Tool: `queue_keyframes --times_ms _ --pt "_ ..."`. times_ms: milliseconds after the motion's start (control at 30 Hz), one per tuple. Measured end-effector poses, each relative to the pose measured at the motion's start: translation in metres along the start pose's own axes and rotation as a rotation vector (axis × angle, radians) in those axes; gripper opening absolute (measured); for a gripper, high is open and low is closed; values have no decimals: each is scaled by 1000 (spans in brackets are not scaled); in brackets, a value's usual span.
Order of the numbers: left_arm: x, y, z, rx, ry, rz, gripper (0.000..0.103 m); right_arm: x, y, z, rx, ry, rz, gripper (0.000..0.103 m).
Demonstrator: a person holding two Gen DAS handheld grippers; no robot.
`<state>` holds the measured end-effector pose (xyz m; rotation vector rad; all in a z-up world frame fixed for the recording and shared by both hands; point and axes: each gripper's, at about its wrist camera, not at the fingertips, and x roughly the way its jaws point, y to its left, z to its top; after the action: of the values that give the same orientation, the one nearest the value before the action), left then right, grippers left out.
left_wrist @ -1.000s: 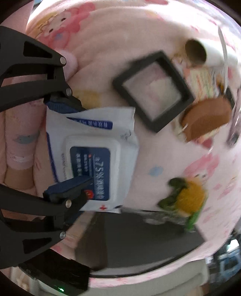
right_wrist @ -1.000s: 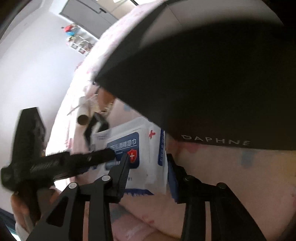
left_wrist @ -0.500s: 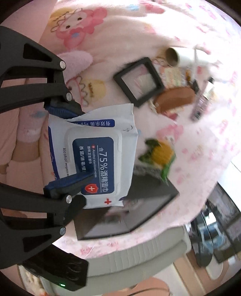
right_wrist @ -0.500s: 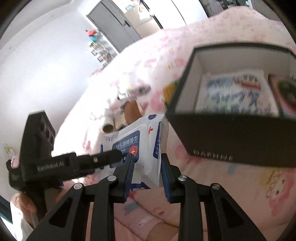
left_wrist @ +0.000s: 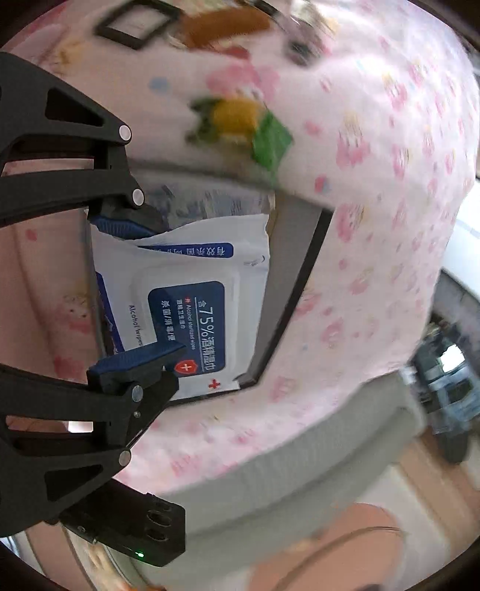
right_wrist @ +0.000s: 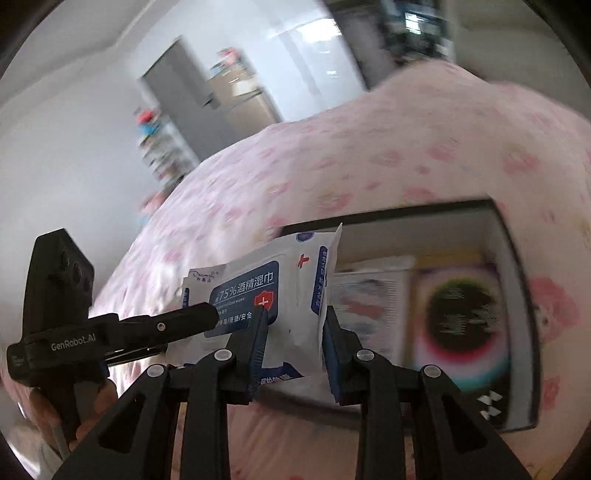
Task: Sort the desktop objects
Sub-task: 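Lower the wipes pack onto the bead-art kit and open the left gripper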
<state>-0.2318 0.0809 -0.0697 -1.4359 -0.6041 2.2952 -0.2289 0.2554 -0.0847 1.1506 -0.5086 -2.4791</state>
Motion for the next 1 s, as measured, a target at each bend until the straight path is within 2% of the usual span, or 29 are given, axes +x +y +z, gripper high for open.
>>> queue_keyframes --times_ms 133,233,333,433,500,567,633,700,767,800,833,933,967,1000 --pt "55 -7 10 33 125 156 53 31 -45 5 111 82 -66 26" --pt "80 0 23 34 181 250 52 61 -42 19 78 153 -118 26" --pt "88 5 35 23 220 283 48 71 -47 19 76 187 -135 26" --pt "79 1 39 52 196 281 48 53 -50 17 72 141 -190 26" --pt "70 4 40 23 158 234 48 30 -48 20 57 51 -220 26" --pt "61 4 37 16 127 225 48 13 -47 23 55 -1 -217 26" --pt "53 3 33 28 98 244 48 9 -46 22 47 13 -185 26" --pt "47 -1 29 72 60 300 49 7 -45 20 37 35 -160 26" --pt "40 -3 28 94 36 317 49 19 -43 14 22 101 -171 26" --pt "37 -4 27 100 31 305 49 23 -43 12 15 129 -176 26" --pt "34 -5 26 98 37 256 49 25 -44 10 13 146 -181 26" --pt "35 -7 20 58 133 60 50 25 -41 5 -6 173 -183 26" --pt "39 -9 16 61 169 49 50 25 -40 4 -15 182 -181 26" --pt "44 -11 13 72 201 70 50 24 -39 2 -24 191 -179 26"
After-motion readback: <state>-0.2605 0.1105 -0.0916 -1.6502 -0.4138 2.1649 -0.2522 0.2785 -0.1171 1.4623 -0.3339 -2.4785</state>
